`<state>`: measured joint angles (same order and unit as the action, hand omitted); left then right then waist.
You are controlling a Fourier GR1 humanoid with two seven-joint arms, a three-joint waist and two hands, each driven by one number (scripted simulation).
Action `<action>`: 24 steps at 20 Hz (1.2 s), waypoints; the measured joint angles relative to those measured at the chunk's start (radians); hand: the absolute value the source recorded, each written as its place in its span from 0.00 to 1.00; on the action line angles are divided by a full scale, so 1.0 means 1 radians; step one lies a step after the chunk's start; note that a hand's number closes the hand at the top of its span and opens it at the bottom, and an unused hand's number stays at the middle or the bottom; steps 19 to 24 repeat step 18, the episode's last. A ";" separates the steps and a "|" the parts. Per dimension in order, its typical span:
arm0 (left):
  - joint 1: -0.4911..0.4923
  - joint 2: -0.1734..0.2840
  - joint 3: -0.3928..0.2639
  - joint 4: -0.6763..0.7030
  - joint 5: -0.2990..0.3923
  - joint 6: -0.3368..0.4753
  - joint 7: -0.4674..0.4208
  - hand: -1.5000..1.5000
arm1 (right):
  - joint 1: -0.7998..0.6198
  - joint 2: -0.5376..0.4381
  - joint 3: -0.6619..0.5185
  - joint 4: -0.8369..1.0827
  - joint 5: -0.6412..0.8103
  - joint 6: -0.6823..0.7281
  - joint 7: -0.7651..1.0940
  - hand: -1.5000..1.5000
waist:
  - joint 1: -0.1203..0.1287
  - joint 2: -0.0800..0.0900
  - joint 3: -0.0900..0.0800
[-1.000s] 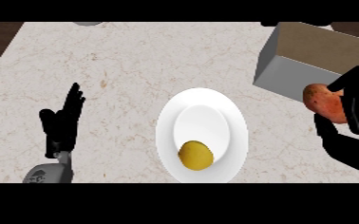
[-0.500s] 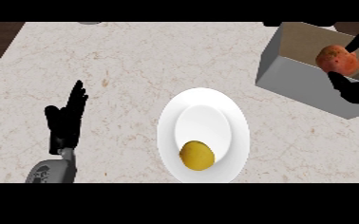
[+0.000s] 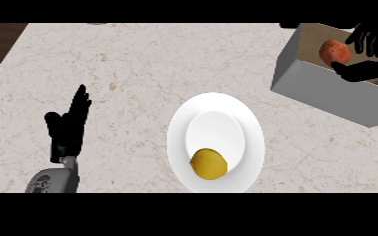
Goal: Pick the sweet potato from the plate and place it in the cardboard box
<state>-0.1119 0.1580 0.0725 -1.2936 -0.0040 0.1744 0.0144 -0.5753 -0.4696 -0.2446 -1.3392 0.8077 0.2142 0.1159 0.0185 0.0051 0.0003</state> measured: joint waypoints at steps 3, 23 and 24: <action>0.008 -0.016 -0.015 -0.017 -0.010 0.011 0.009 0.50 | -0.043 0.003 -0.037 0.115 -0.040 -0.003 -0.033 0.00 | -0.001 -0.006 -0.005; 0.029 -0.012 -0.010 -0.043 -0.011 0.006 0.021 0.50 | -0.129 0.011 -0.310 0.415 -0.437 0.069 -0.322 0.00 | -0.010 -0.005 0.000; 0.029 -0.012 -0.010 -0.043 -0.011 0.006 0.021 0.50 | -0.129 0.011 -0.310 0.415 -0.437 0.069 -0.322 0.00 | -0.010 -0.005 0.000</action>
